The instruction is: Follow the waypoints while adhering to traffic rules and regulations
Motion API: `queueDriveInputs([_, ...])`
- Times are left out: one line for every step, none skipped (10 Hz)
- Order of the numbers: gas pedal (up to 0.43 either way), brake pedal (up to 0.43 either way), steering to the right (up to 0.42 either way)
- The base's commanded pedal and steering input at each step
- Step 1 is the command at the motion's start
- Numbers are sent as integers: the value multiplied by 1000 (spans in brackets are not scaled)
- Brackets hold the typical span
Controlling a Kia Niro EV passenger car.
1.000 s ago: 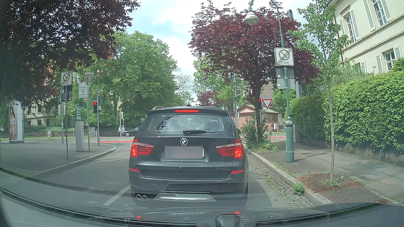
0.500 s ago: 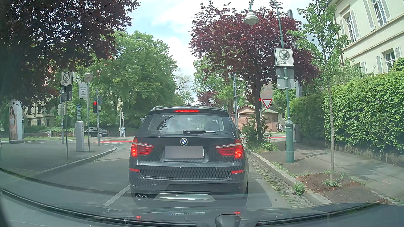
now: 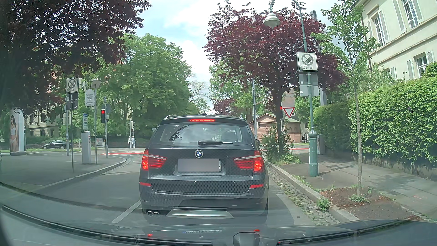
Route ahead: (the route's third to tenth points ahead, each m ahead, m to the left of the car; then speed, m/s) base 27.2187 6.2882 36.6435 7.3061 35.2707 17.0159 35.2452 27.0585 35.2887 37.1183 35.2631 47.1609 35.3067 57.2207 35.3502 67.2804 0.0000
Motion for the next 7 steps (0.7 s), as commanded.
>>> queueDriveInputs([0, 274, 2])
queueDriveInputs([0, 274, 2])
queueDriveInputs([0, 274, 2])
queueDriveInputs([0, 274, 2])
queueDriveInputs([0, 274, 2])
queueDriveInputs([0, 274, 2])
queueDriveInputs([0, 274, 2])
